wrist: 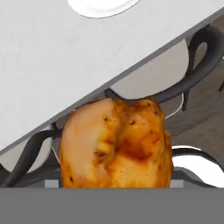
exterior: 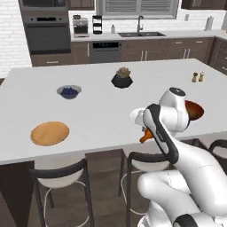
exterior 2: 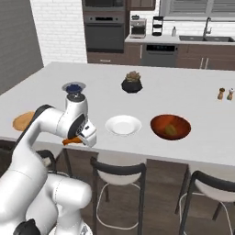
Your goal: Pick the chicken drumstick and avocado from their plates and place them in the bowl. Then put the bowl in the fridge.
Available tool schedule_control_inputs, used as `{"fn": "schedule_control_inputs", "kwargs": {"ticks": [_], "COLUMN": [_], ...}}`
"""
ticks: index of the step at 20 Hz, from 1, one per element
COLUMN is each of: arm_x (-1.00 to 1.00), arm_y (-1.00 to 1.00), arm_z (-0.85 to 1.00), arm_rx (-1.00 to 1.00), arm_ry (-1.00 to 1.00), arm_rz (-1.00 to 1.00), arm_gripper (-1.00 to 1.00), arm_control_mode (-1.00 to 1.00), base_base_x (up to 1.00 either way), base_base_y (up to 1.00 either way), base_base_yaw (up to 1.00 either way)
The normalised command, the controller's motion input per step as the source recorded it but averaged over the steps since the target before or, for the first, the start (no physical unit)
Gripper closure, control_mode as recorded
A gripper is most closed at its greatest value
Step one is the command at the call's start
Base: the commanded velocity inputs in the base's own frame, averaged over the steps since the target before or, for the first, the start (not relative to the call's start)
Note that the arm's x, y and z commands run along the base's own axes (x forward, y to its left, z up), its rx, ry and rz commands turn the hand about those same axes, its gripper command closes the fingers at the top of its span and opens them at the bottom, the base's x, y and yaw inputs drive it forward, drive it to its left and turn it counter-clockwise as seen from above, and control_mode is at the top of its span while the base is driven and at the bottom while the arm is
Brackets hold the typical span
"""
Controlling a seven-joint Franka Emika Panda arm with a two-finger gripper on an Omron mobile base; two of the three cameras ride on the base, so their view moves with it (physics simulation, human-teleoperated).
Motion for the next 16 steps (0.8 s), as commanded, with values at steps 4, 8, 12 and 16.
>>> {"fn": "schedule_control_inputs", "kwargs": {"ticks": [4, 8, 12, 16], "arm_x": [0.00, 0.00, 0.00, 0.50], "arm_y": [0.00, 0.00, 0.00, -0.11], "arm_z": [0.00, 0.00, 0.00, 0.00], "arm_rx": [0.00, 0.00, 0.00, 0.01], "arm_ry": [0.00, 0.00, 0.00, 0.02], "arm_rz": [0.00, 0.00, 0.00, 0.01], "arm_gripper": [1.00, 1.00, 1.00, 1.00], "arm_control_mode": [1.00, 1.00, 1.00, -1.00], "base_base_x": [-0.11, 0.21, 0.75, 0.50], "base_base_y": [-1.00, -1.00, -0.92, -0.04], "base_base_yaw": [0.00, 0.05, 0.14, 0.00]}}
